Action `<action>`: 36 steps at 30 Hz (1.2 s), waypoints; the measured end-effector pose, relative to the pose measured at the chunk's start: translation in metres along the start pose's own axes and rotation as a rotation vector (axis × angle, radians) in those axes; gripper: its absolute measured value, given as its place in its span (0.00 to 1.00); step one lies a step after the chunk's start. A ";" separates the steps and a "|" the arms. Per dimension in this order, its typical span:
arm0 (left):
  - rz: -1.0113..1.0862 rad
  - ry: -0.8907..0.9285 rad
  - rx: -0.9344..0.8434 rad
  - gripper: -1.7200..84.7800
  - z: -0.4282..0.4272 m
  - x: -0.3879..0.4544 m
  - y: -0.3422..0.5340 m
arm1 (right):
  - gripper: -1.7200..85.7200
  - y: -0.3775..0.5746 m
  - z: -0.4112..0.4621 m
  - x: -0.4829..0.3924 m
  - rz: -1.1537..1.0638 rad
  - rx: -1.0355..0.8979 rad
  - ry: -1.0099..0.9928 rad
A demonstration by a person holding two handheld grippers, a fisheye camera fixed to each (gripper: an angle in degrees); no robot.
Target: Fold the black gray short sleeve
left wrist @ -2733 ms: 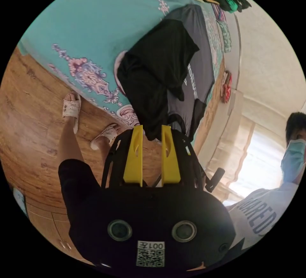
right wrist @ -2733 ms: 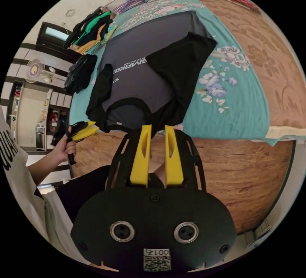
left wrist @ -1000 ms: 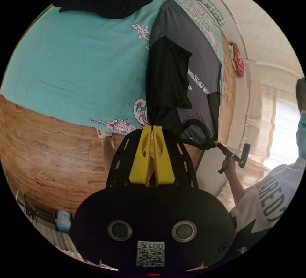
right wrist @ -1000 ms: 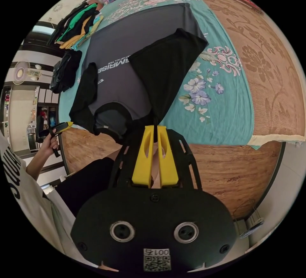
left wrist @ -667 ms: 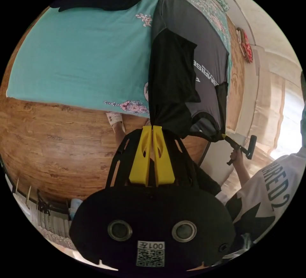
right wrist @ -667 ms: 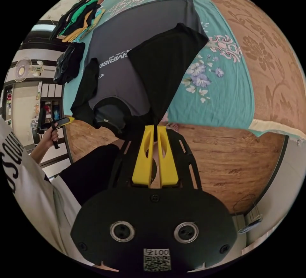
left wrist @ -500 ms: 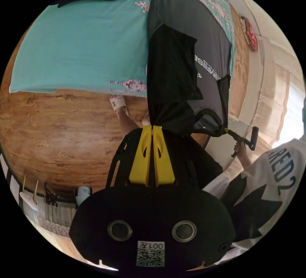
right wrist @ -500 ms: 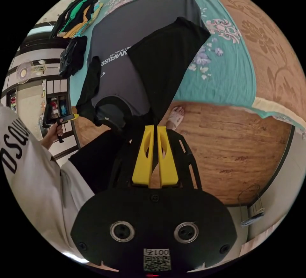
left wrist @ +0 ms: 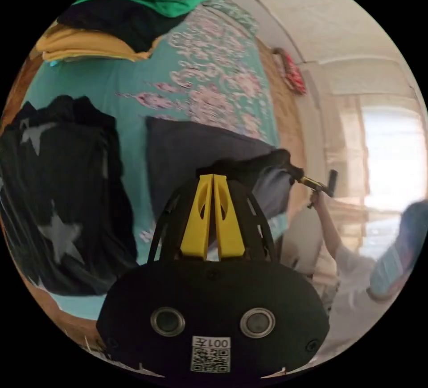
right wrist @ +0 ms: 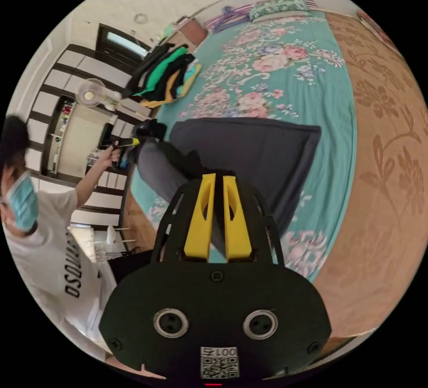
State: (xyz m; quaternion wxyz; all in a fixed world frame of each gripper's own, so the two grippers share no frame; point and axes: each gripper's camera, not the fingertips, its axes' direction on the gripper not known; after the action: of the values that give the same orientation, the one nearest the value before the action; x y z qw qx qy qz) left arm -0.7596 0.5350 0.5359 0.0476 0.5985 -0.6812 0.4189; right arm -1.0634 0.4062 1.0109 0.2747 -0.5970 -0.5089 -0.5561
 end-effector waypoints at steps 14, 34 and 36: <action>0.017 -0.341 0.050 0.07 0.113 0.056 0.061 | 0.15 0.041 0.026 -0.031 0.039 -0.115 0.420; 0.271 -0.582 -0.081 0.01 0.154 0.149 0.110 | 0.04 0.041 0.061 -0.114 0.063 -0.177 0.526; 0.232 -0.558 -0.100 0.01 0.163 0.145 0.118 | 0.04 0.042 0.064 -0.116 0.081 -0.174 0.535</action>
State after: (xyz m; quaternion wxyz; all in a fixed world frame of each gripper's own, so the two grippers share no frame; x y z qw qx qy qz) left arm -0.8298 0.3120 0.4527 -0.1603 0.6056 -0.7515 0.2069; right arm -0.9848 0.4150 0.8962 0.3688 -0.4701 -0.3444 -0.7241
